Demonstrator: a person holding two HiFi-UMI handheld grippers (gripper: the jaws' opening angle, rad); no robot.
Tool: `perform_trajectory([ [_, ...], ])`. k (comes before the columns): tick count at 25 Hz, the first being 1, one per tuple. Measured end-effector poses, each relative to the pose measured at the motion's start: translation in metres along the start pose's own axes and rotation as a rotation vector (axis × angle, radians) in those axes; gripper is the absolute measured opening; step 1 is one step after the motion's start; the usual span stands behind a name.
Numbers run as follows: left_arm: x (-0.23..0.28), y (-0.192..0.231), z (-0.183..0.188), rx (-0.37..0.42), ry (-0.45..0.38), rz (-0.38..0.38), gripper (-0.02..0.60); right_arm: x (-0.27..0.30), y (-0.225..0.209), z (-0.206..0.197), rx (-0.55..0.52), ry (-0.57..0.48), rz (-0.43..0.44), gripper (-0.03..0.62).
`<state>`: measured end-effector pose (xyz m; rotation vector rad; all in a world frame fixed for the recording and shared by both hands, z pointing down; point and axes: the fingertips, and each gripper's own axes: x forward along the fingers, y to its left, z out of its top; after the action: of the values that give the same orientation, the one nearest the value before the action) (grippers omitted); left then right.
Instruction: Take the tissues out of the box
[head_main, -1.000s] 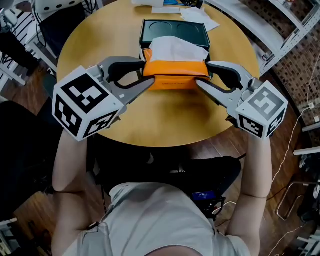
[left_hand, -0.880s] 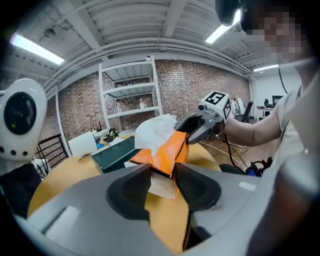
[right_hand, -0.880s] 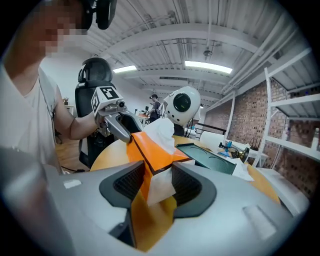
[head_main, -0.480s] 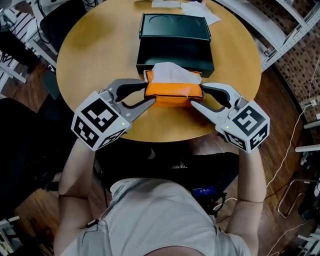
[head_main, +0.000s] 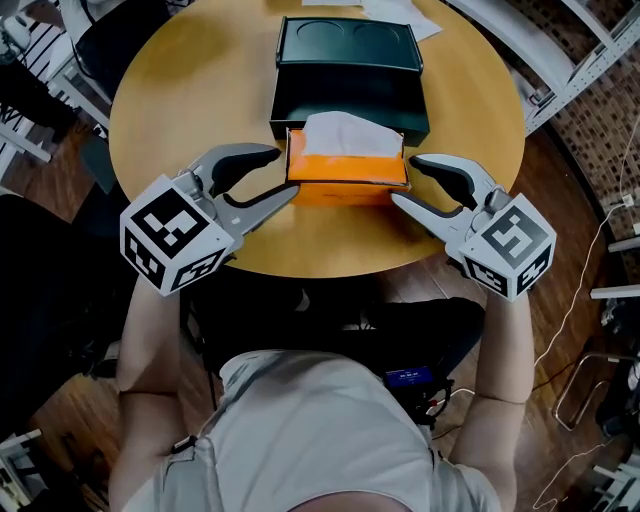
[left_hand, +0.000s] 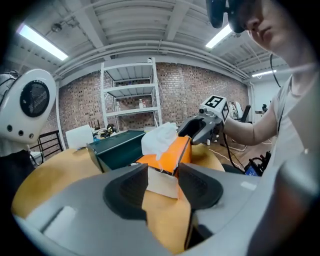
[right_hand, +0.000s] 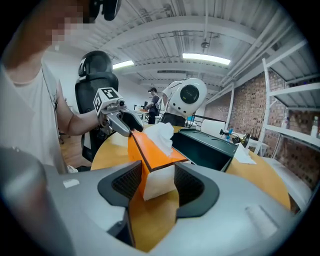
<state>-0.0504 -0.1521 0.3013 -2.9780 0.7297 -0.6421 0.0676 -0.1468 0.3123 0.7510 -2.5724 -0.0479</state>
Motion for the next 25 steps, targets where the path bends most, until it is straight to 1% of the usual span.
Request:
perform_trajectory([
  [2, -0.013, 0.010, 0.012, -0.010, -0.061, 0.020, 0.189, -0.008, -0.007, 0.008, 0.033, -0.042, 0.009, 0.207],
  [4, -0.026, 0.028, 0.027, -0.025, -0.154, 0.060, 0.187, -0.018, -0.023, 0.019, 0.060, -0.110, -0.016, 0.202],
  [5, -0.031, 0.041, 0.032, -0.033, -0.203, 0.089, 0.174, -0.023, -0.034, 0.025, 0.072, -0.152, -0.047, 0.179],
  [6, -0.036, 0.055, 0.034, -0.046, -0.246, 0.125, 0.142, -0.027, -0.048, 0.029, 0.086, -0.194, -0.087, 0.141],
  [8, -0.038, 0.086, 0.030, -0.082, -0.305, 0.205, 0.098, -0.032, -0.079, 0.027, 0.125, -0.264, -0.177, 0.063],
  [9, -0.036, 0.099, 0.023, -0.101, -0.323, 0.237, 0.071, -0.032, -0.095, 0.022, 0.150, -0.284, -0.220, 0.038],
  [11, -0.029, 0.119, 0.007, -0.140, -0.335, 0.288, 0.002, -0.029, -0.123, 0.005, 0.193, -0.305, -0.298, 0.002],
  [12, -0.027, 0.125, 0.001, -0.160, -0.338, 0.303, 0.000, -0.026, -0.134, -0.004, 0.209, -0.310, -0.326, 0.002],
  [14, -0.023, 0.129, -0.007, -0.192, -0.348, 0.300, 0.000, -0.022, -0.146, -0.017, 0.230, -0.314, -0.355, 0.002],
  [18, -0.019, 0.134, -0.003, -0.191, -0.358, 0.288, 0.000, -0.023, -0.152, -0.016, 0.249, -0.347, -0.338, 0.002],
  [22, -0.012, 0.137, -0.013, -0.219, -0.307, 0.291, 0.000, -0.011, -0.153, -0.030, 0.336, -0.294, -0.280, 0.002],
  [25, -0.007, 0.141, -0.020, -0.242, -0.261, 0.297, 0.000, -0.006, -0.153, -0.032, 0.346, -0.271, -0.265, 0.002],
])
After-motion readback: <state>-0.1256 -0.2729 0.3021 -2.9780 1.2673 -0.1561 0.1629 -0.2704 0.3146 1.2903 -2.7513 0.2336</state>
